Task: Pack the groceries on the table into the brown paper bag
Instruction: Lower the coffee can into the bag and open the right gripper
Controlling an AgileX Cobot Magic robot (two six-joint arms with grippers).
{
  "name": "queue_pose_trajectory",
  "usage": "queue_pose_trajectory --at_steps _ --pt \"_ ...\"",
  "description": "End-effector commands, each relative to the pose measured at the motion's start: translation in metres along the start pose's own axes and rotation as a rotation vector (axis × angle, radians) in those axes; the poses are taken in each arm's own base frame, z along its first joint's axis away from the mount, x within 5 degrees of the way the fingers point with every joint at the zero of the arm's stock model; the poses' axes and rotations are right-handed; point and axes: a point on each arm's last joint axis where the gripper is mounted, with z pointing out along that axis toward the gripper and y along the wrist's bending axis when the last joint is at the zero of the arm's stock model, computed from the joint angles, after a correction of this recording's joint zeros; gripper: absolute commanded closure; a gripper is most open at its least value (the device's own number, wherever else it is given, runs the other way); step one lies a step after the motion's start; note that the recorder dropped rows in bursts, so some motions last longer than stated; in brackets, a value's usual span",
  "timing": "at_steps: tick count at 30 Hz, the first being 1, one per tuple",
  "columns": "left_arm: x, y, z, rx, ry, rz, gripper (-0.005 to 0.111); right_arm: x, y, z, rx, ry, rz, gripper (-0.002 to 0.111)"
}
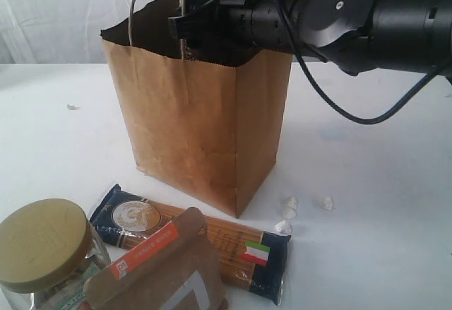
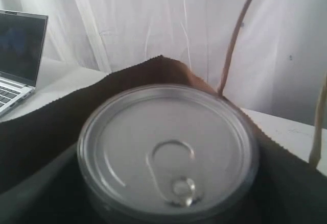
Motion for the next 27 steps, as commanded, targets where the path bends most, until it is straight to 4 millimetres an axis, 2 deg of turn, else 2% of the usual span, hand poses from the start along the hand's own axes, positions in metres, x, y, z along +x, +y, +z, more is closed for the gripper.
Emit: queue_pose_trajectory --at_steps 1,9,15,21,27 --pt "0.001 0.0 0.0 0.001 -0.006 -0.008 0.107 -0.008 -0.001 0.0 0.022 -0.049 -0.013 0.078" --pt "0.001 0.0 0.0 0.001 -0.006 -0.008 0.107 0.001 0.005 0.0 -0.048 0.052 -0.014 0.056" --pt "0.001 0.0 0.0 0.001 -0.006 -0.008 0.107 0.005 0.006 0.0 -0.064 0.079 -0.014 0.051" --pt "0.001 0.0 0.0 0.001 -0.006 -0.008 0.107 0.004 0.006 0.0 -0.062 0.077 -0.014 0.04" --pt "0.001 0.0 0.0 0.001 -0.006 -0.008 0.107 0.005 0.006 0.0 -0.064 0.079 -0.016 0.039"
